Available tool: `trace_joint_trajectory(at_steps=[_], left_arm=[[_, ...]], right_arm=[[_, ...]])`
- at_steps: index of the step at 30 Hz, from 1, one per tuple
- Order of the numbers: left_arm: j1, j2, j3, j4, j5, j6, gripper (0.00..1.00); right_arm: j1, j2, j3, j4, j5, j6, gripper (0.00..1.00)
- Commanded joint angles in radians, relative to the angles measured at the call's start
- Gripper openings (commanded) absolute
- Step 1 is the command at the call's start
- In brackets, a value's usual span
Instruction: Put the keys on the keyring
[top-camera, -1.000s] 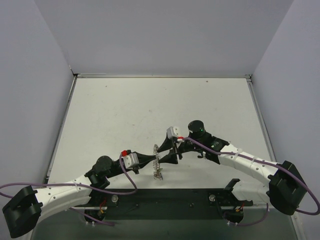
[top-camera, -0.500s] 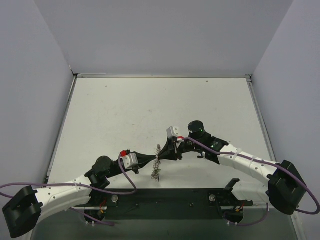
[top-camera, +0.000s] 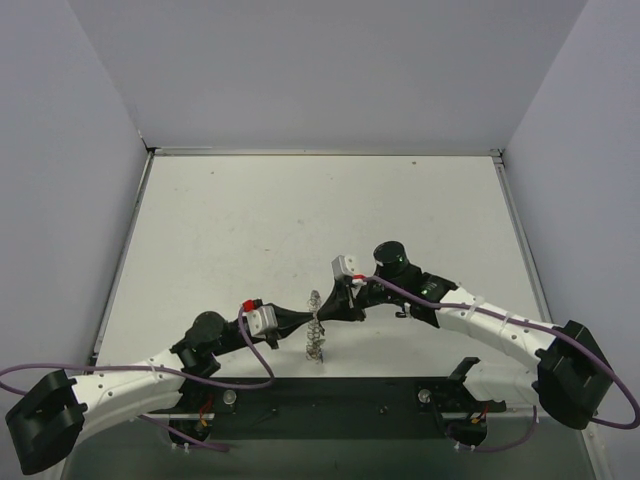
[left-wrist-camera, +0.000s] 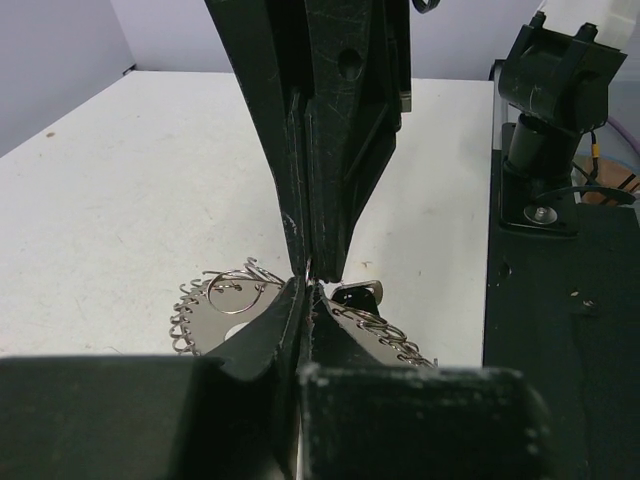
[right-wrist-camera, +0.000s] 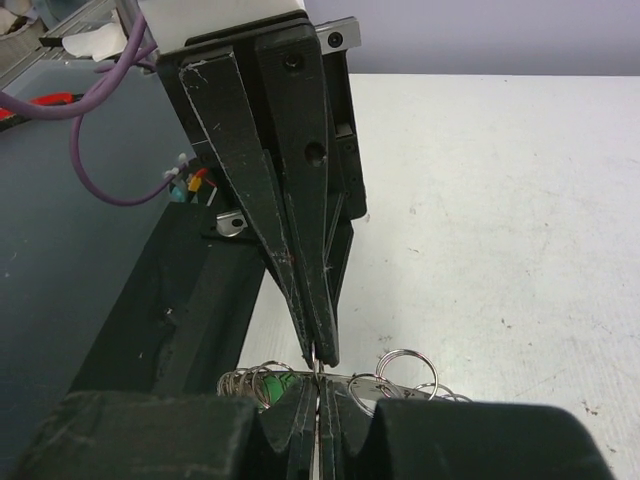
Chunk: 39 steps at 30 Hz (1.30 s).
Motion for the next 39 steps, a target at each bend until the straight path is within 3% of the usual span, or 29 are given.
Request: trace_joint_trajectory(at_steps=[1,4,5,10,17,22,24,30,39], left_arm=[[0.003,-0.045,0.085,0.010,0.005,-0.002,0.17],[0.003,-0.091,0.131,-0.105,0.003,0.007,0.41],[0.002,-0.108,0.145,-0.138,0.002,0.007,0.45],[0.003,-0.130,0.281,-0.448,-0.041,0.012,0.53],[0.003,-0.035,0.598,-0.796,-0.026,-0.024,0.66],[0.005,0.054,0.708,-1.001,0.075,0.008,0.67],[0.005,0.085,0.744,-1.072,0.109,0.030,0.61],[0.006,0.240,0.829,-1.224,0.228,0.100,0.58],[0.017,0.317,0.837,-1.143,0.281,0.068,0.47]], right_arm=[[0.014,-0.014,0.094,-0.150,-0.022,-0.118,0.00],[0.012,-0.011,0.138,-0.265,0.011,-0.178,0.00],[0.014,-0.011,0.149,-0.287,0.023,-0.192,0.00],[0.014,-0.002,0.218,-0.408,0.064,-0.241,0.00],[0.012,0.010,0.290,-0.550,0.121,-0.304,0.00],[0.012,0.000,0.296,-0.571,0.123,-0.322,0.00],[0.012,-0.005,0.296,-0.581,0.123,-0.329,0.00],[0.015,-0.020,0.288,-0.589,0.084,-0.335,0.00],[0.015,-0.027,0.279,-0.584,0.069,-0.339,0.00]])
